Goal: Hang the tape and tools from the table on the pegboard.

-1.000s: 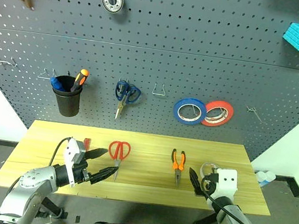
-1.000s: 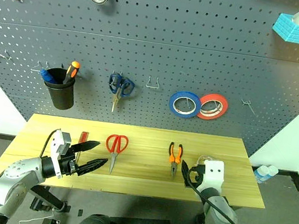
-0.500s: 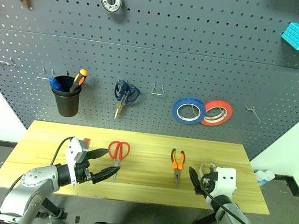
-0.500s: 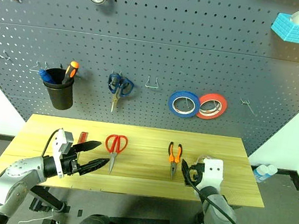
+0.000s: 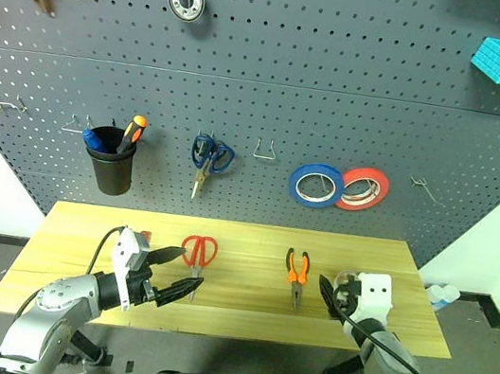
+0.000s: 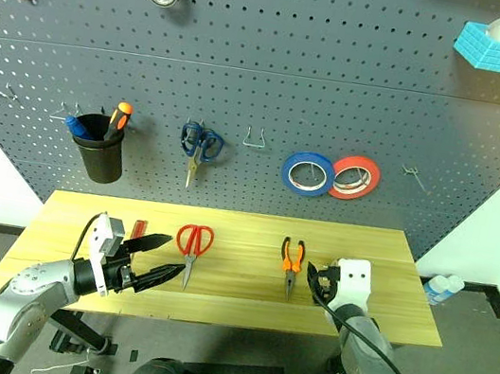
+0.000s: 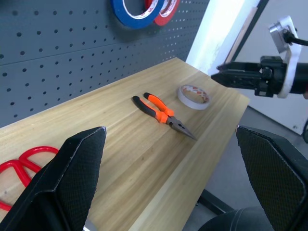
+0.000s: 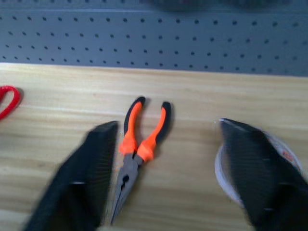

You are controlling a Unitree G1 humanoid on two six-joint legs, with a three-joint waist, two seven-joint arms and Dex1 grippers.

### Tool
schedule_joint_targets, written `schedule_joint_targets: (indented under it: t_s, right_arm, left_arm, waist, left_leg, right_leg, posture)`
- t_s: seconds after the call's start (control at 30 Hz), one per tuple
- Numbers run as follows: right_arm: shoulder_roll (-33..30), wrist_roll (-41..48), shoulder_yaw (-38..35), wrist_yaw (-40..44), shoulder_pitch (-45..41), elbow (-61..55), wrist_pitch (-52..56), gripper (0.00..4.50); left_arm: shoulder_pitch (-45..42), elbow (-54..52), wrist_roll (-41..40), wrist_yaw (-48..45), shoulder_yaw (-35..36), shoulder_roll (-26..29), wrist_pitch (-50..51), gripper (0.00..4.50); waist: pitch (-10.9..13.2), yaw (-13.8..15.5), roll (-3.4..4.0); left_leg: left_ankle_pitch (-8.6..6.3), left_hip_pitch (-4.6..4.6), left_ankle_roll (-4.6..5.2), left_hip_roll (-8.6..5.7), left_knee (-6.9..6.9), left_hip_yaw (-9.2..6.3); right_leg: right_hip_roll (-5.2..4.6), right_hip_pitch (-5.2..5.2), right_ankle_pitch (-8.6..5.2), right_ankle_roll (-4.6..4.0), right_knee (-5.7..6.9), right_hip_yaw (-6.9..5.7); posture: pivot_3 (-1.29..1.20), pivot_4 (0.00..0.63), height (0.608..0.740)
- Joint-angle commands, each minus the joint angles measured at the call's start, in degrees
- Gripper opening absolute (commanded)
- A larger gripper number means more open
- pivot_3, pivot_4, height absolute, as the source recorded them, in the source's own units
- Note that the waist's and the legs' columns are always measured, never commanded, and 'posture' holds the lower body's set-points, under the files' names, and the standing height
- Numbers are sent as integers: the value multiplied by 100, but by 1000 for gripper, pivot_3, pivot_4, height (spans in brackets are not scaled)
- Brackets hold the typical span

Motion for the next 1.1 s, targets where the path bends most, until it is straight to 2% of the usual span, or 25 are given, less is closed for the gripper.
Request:
schedule_joint_targets:
  t_s: [0.03,0.33,0.63,1.1]
  right_arm:
    - [-19,-31,16,29,-292,169,-57,4475]
    - [-14,-196,83,20,-832,705,-195,4475]
    - [21,-271,101,-87,-1015,779,-224,4475]
    - [-23,-818,68,-866,-1418,1275,629,4475]
  left_arm:
    - [-116,-95,-70,-80,2,95,-19,4500]
    - [-465,41,199,-429,-479,329,-37,4500]
    - [-1076,1087,690,-811,-779,424,-602,4500]
    - [-1297,1137,896,-788,-986,258,-826,4500]
  waist:
    - [0,0,0]
    - [0,5,0]
    - [0,-5,0]
    - [27,-18,17]
  left_leg:
    - [0,0,0,0,1,0]
    - [0,0,0,-1,5,0]
    - [1,2,0,-2,5,0]
    - [1,1,1,-2,9,0]
  right_leg:
    - [0,0,0,0,0,0]
    - [1,1,0,1,6,-1]
    - [4,-1,1,2,12,-2]
    - [2,-4,1,2,22,-1]
  posture:
    - [92,0,740]
    - [106,0,740]
    - [94,0,740]
    - [66,36,740]
